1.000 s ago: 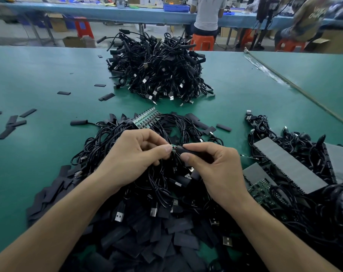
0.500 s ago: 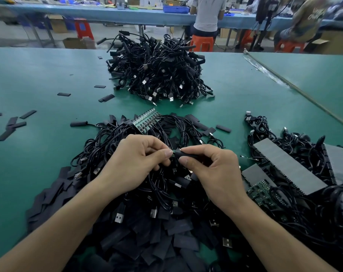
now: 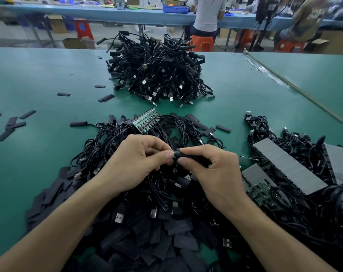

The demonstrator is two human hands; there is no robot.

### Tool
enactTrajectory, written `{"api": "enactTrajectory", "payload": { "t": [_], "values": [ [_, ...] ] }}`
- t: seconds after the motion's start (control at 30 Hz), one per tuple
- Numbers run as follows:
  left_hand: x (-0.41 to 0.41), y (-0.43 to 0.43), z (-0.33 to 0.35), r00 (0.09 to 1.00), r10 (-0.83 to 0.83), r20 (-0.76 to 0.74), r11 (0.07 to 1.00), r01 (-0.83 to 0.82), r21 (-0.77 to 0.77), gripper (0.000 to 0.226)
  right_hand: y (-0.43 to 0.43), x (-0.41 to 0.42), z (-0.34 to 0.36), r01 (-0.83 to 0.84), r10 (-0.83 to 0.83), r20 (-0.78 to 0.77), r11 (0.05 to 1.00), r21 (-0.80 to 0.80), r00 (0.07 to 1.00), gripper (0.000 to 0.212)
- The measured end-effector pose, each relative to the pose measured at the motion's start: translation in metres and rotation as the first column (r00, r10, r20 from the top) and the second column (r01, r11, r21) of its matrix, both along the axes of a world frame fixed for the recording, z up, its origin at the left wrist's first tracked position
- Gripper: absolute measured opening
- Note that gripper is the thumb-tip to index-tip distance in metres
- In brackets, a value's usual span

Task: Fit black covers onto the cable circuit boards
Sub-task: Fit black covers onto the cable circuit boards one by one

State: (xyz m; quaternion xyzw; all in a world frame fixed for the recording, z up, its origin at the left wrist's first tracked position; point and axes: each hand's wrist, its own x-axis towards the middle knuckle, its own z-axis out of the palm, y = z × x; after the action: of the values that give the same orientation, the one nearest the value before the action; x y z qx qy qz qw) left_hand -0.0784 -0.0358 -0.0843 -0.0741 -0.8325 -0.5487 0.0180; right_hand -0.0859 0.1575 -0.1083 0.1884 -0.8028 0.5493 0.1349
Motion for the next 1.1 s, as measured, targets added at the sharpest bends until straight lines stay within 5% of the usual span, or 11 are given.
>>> {"api": "enactTrajectory", "payload": {
  "t": [0.4, 0.7, 0.87, 1.1],
  "values": [
    [0.0015, 0.0005, -0.0005, 1.0, -0.002, -0.013, 1.0, 0.002, -0.027, 0.016, -0.0006, 0.0024, 0.0008, -0.011, 0.035, -0.157, 0.988, 0.152, 0.987, 0.027],
    [0.0027, -0.0004, 0.0037, 0.999, -0.043, 0.002, 0.999, 0.043, -0.015, 0.013, -0.0017, 0.0001, 0.0009, -0.004, 0.022, -0.132, 0.991, 0.134, 0.991, 0.025],
    [0.0024, 0.0013, 0.0018, 1.0, -0.007, -0.002, 1.0, 0.007, -0.006, 0.011, -0.0013, 0.0005, 0.0027, 0.054, -0.052, 0.027, 0.997, -0.053, 0.998, 0.035],
    [0.0045, 0.004, 0.0019, 1.0, 0.027, -0.007, 1.0, -0.027, -0.015, 0.009, -0.0007, -0.0021, 0.0012, 0.098, -0.081, 0.096, 0.978, -0.186, 0.992, 0.019]
  ]
}}
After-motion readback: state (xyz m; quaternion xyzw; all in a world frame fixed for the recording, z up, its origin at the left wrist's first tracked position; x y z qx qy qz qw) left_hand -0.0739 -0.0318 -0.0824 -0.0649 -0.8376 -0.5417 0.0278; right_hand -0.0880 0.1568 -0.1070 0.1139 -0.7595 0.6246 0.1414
